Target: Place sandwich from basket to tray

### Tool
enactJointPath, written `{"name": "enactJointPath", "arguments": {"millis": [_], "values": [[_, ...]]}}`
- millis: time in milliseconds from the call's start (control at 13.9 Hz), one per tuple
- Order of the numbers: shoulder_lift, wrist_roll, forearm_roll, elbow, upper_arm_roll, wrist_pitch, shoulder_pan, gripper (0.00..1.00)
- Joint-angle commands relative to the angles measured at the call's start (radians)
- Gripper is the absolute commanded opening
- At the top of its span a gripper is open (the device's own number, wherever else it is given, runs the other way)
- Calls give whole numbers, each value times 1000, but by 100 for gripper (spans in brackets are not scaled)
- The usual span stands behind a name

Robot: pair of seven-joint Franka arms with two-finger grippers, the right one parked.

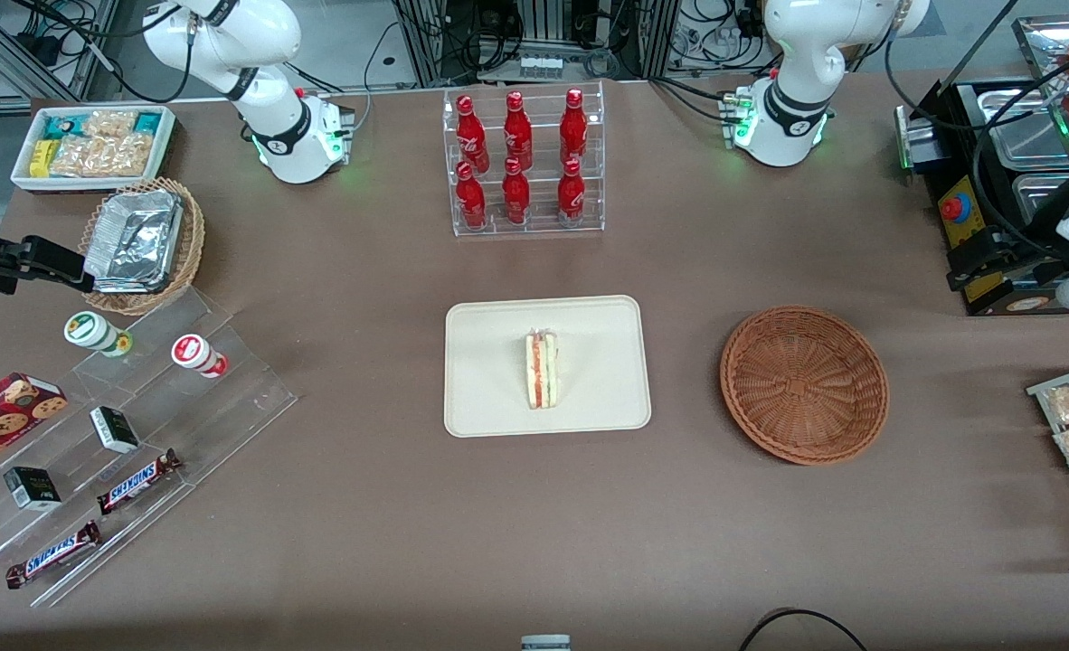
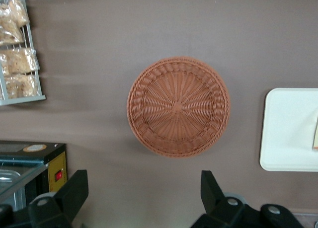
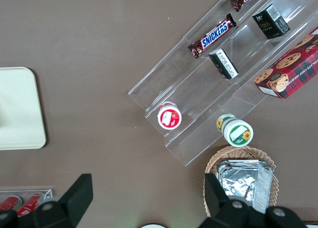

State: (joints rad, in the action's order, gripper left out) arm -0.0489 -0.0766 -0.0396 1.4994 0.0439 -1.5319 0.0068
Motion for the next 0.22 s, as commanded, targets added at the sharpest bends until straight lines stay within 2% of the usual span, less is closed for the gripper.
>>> {"name": "enactJointPath", "arguments": {"millis": [0, 144], "values": [[3, 11, 17, -21, 11, 38, 13, 100], [14, 18, 17, -21, 11, 39, 13, 100]]}}
